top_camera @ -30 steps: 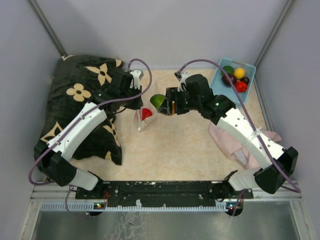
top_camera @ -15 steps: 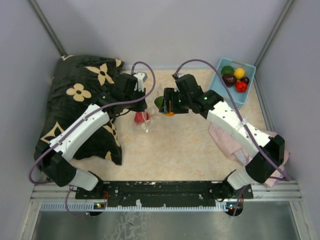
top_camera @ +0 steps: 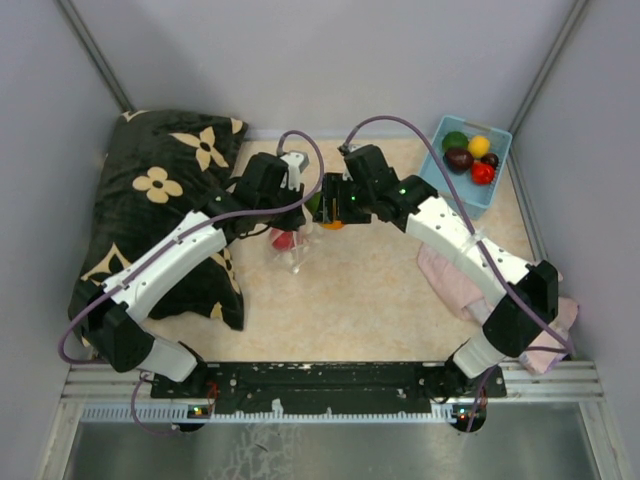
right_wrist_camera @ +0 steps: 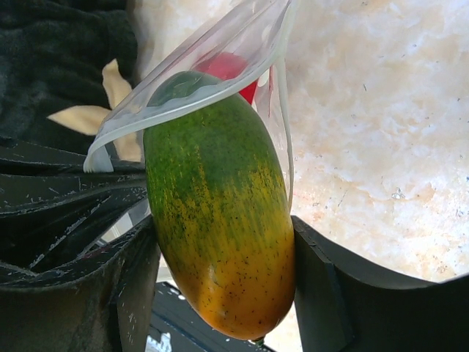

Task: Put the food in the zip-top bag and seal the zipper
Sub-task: Place the fake fruit in the zipper food storage bag.

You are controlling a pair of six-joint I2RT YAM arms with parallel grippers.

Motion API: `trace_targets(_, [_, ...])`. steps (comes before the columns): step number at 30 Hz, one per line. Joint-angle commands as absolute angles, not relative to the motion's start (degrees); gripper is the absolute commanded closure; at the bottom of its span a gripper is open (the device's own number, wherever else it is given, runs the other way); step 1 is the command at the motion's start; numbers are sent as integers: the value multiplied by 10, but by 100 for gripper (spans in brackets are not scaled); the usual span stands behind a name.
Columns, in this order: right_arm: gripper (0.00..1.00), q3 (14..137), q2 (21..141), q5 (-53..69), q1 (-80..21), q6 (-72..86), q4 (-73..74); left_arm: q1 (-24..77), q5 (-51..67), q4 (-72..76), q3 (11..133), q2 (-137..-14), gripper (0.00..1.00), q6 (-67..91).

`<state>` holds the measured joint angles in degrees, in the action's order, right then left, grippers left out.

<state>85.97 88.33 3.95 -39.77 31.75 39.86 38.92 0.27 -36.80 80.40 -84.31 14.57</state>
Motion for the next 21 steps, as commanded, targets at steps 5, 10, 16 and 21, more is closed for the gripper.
trace_targets(5, [70,891,906,37,-403,326,370,392,35,-353,804,-847,100,150])
trace_targets(10, [64,905,925,17,-403,315,391,392,50,-336,794,-833,100,153])
trace_targets(16, [48,895,923,31,-403,307,374,392,87,-319,784,-832,100,162])
trace_targets(21, [41,892,921,46,-403,299,371,390,105,-308,776,-827,100,169])
